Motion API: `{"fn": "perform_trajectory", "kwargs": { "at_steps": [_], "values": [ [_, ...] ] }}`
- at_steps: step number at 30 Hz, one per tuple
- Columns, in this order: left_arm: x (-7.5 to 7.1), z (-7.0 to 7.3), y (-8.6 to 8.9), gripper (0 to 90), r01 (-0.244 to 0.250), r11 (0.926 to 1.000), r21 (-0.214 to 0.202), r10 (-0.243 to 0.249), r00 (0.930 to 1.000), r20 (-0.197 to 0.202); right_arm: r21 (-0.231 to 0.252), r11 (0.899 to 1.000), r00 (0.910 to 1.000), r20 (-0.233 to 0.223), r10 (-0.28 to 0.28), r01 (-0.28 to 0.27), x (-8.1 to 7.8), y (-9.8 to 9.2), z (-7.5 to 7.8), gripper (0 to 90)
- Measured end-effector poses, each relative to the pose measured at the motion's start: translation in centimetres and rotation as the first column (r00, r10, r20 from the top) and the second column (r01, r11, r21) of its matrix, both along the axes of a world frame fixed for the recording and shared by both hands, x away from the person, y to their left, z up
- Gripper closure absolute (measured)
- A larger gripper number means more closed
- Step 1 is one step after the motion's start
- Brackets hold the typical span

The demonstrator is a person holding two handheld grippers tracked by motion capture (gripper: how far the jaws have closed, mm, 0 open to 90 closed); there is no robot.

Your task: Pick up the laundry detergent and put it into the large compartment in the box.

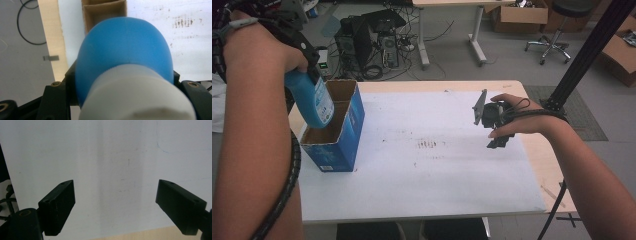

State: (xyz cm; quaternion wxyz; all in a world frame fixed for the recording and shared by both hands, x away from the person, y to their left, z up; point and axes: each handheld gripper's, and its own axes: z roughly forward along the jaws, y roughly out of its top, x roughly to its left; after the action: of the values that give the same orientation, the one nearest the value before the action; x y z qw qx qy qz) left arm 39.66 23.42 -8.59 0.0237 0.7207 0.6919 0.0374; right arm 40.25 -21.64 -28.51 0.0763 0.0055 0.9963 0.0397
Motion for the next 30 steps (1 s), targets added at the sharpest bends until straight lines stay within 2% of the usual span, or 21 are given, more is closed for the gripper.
{"fn": "perform_trajectory", "kwargs": {
  "at_steps": [7,15,16,18,19,20,25,30],
  "values": [
    [0.7,-1.4,0.8,39.3,-0.016,0.9998,0.008,0.016,0.9999,-0.007,-0.004,1.0,1.0,-0.003,0.0,0.0,0.1,0.2,0.0,16.1],
    [1.8,-3.6,1.2,39.2,-0.009,0.9999,-0.012,0.008,0.9998,-0.02,-0.011,1.0,1.0,-0.006,-0.007,0.007,0.2,0.3,-0.1,16.1],
    [2.1,-4.4,1.3,39.3,-0.008,0.9999,-0.015,0.007,0.9996,-0.026,-0.013,1.0,0.9999,-0.008,-0.007,0.007,0.2,0.3,-0.1,16.1],
    [2.4,-5.3,1.4,39.3,-0.009,0.9997,-0.021,0.008,0.9994,-0.034,-0.014,1.0,0.9999,-0.009,-0.007,0.006,0.2,0.4,-0.1,16.1],
    [2.4,-5.3,1.4,39.2,-0.009,0.9997,-0.021,0.008,0.9994,-0.034,-0.015,1.0,0.9999,-0.009,-0.007,0.007,0.2,0.4,-0.1,16.1],
    [2.6,-6.2,1.6,39.2,-0.008,0.9997,-0.023,0.007,0.999,-0.044,-0.015,1.0,0.9999,-0.01,-0.007,0.007,0.2,0.4,-0.1,16.1],
    [3.1,-8.6,1.9,39.2,-0.004,0.9997,-0.024,0.002,0.9973,-0.074,-0.017,1.0,0.9999,-0.012,-0.007,0.007,0.2,0.4,-0.2,16.0],
    [3.4,-10.9,2.3,39.2,-0.007,0.9992,-0.039,0.004,0.9967,-0.081,-0.011,1.0,1.0,-0.007,-0.005,0.005,0.2,0.5,-0.2,16.0]
  ]
}}
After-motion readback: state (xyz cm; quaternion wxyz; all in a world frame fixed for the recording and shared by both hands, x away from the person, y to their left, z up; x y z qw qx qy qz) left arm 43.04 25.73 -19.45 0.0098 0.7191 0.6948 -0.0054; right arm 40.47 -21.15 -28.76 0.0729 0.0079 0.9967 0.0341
